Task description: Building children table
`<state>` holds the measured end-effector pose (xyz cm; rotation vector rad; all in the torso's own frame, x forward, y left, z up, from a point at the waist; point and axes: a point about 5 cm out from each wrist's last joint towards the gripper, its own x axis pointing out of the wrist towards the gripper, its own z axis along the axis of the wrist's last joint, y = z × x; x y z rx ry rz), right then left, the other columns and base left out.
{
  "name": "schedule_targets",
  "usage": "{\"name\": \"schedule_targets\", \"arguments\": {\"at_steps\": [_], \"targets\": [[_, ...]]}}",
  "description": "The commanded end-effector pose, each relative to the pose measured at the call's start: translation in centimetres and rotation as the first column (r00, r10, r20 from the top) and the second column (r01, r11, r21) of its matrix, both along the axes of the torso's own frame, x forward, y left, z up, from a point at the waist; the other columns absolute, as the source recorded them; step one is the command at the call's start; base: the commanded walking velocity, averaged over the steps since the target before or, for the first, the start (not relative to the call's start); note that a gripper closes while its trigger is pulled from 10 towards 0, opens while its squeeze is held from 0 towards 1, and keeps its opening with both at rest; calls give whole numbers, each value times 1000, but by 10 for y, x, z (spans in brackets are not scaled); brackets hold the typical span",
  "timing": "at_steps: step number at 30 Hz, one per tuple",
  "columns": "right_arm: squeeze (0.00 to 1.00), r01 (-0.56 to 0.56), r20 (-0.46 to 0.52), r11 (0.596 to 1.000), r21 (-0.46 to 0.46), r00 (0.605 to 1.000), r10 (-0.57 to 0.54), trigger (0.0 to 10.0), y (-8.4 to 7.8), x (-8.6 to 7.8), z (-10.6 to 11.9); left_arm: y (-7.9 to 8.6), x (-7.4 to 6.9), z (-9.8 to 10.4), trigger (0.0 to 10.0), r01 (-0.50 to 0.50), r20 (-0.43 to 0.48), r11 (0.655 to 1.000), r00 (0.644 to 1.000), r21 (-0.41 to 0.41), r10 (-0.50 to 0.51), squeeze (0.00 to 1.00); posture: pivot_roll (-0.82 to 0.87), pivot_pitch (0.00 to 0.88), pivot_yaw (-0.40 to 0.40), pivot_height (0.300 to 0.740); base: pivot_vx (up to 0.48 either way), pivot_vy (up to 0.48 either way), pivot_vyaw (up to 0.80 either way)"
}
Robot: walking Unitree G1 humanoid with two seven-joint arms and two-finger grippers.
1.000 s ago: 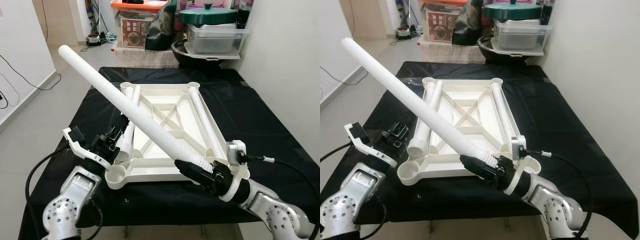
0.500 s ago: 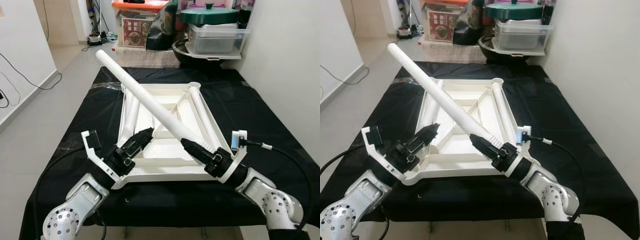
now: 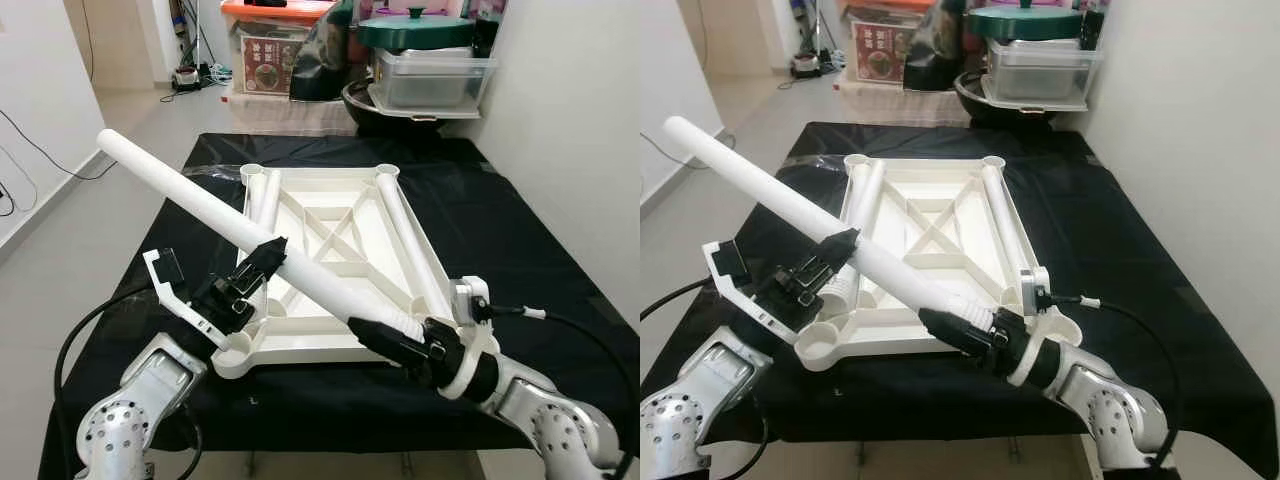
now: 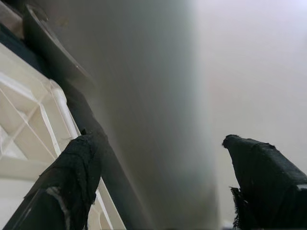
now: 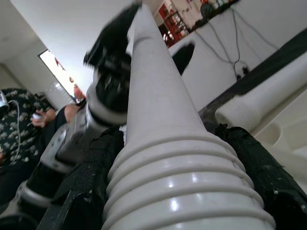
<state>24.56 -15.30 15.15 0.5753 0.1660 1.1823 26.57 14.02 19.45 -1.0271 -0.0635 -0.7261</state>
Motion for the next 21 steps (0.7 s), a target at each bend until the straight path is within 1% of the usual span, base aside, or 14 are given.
{"name": "schedule_targets", "arguments": {"at_steps": [1,2,3,4,7,10,12,13,14,15,16,18,19,21], "targets": [[0,-24,26,1000,-16,999,24,0,2,-3,1,2,3,1,10000,-11,-4,1000,1000,-4,11,0,-11,0,-53,740,0,0,0],[0,-44,26,998,-36,999,45,0,2,-7,-2,6,10,3,10000,-48,-5,999,999,-14,48,0,-17,0,-48,740,0,0,0],[0,-52,26,998,-44,998,53,0,1,-8,-3,9,12,4,10000,-72,-6,997,997,-22,71,0,-17,0,-48,740,0,0,0],[0,-52,26,998,-44,998,53,0,1,-8,-3,9,12,4,10000,-72,-6,997,997,-22,71,0,-17,0,-48,740,0,0,0],[0,-62,20,996,-71,998,63,0,-2,-12,-7,23,20,13,10000,-130,7,989,991,-65,131,0,-19,0,-48,740,0,0,0],[0,-62,20,996,-71,998,63,0,-2,-12,-7,23,20,13,10000,-130,7,989,991,-65,131,0,-19,0,-48,740,0,0,0],[0,-56,18,996,-75,998,57,0,-2,-12,-8,26,22,15,10000,-138,14,988,990,-71,140,0,-15,0,-50,740,0,0,0],[0,-50,21,996,-72,998,51,0,-2,-11,-7,28,23,15,9373,-143,17,987,989,-68,144,0,-19,0,-45,740,0,0,0],[0,-48,25,996,-71,998,50,0,-3,-11,-7,29,24,15,7882,-145,15,987,989,-68,146,0,-19,0,-45,740,0,0,0],[0,-48,25,996,-71,998,50,0,-3,-11,-7,29,24,15,7882,-145,15,987,989,-68,146,0,-19,0,-45,740,0,0,0],[0,-50,31,996,-76,998,53,0,-3,-11,-8,30,23,13,3451,-142,13,987,990,-71,143,0,-14,0,-47,740,0,0,0],[0,-52,32,995,-80,998,55,0,-3,-11,-8,30,22,13,3451,-139,15,988,990,-74,141,0,-14,0,-47,740,0,0,0],[0,-52,33,995,-84,998,55,0,-3,-11,-9,28,21,12,0,-125,13,989,992,-76,126,0,-13,0,-47,740,0,0,0],[0,-52,34,995,-87,998,55,0,-4,-11,-10,27,20,11,0,-115,10,990,993,-77,117,0,-10,0,-49,740,0,0,0]]}}
